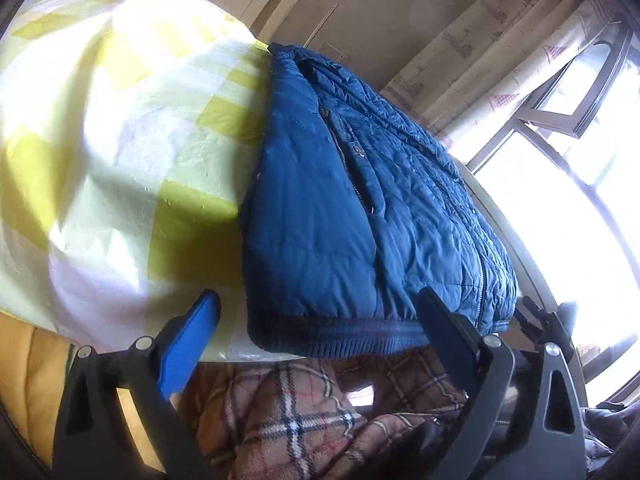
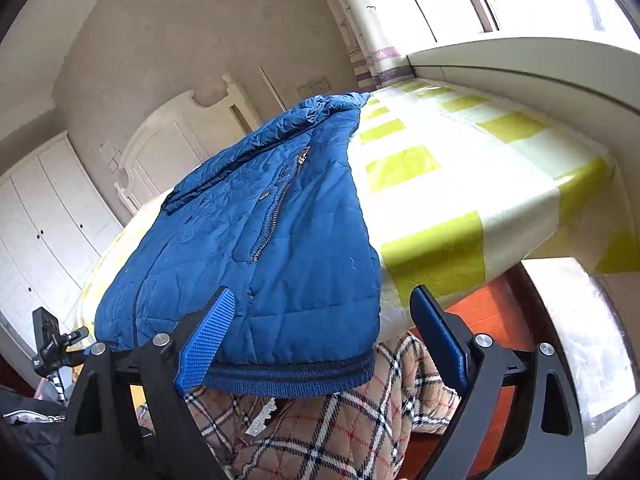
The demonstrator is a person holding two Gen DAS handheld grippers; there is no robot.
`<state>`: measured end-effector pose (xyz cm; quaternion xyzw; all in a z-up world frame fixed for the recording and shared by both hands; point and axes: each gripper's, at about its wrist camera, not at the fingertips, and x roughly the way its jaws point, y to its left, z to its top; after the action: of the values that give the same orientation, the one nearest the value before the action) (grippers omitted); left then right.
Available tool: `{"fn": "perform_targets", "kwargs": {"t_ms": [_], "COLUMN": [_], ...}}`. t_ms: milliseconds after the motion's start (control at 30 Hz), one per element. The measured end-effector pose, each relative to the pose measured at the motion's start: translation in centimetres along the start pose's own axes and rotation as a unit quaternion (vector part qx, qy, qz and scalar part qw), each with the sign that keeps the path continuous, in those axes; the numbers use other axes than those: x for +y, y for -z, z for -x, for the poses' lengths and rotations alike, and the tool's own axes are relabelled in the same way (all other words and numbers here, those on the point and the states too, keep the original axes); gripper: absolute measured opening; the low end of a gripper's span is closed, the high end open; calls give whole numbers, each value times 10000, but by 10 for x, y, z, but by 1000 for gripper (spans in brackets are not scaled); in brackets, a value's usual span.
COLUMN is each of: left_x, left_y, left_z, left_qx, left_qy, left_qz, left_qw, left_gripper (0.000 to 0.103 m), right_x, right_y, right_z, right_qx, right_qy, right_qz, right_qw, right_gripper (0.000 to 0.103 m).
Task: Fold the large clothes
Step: 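Lift the hem with both grippers and fold it over toward the collar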
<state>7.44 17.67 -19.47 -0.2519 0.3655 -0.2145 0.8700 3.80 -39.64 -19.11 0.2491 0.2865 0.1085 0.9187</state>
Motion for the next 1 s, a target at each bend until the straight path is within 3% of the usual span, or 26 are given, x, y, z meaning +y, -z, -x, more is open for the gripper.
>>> {"fn": "perform_targets", "kwargs": {"t_ms": [200,233,300,333,367,467,567,667,767,867,933,1000], "left_x": [27,31,34,30,25,8,0,0,-5,-15,-20,-17], "left_y": [3,4,6,7,7,6,3,3,1,-2,-4,-2], "left_z": [-21,-23,-24,-21,-17,-1,5,3,5,7,1,-9], "left_qx": [-7,26,168,173,154,51,-7,41,20,-65,-14,87], "left_qy": [712,807,996,985,974,1012,1111,1113,1128,1099,782,591], "left_qz": [846,978,1092,1016,884,487,345,389,346,157,26,73], "left_qw": [9939,9919,9889,9898,9912,9937,9932,9930,9930,9938,9969,9982], "left_gripper": [89,84,54,50,38,24,23,23,34,44,53,54], "right_x": [-33,-33,-29,-23,-18,-11,-22,-24,-20,-17,-14,-15], "right_y": [15,15,13,13,12,17,27,30,24,17,14,17], "right_z": [-26,-31,-38,-39,-36,-23,-3,2,3,-2,-14,-18], "right_qx": [46,37,66,85,49,58,-215,-239,-327,-334,-220,-310], "right_qy": [-1042,-1202,-1405,-1410,-1477,-1533,-2059,-2176,-2247,-1896,-1535,-1613], "right_qz": [-686,-755,-739,-653,-528,-283,-532,-605,-648,-735,-630,-682], "right_qw": [9922,9899,9873,9878,9876,9878,9769,9739,9717,9785,9859,9841], "right_gripper": [83,80,69,62,59,49,42,41,43,45,46,46]}}
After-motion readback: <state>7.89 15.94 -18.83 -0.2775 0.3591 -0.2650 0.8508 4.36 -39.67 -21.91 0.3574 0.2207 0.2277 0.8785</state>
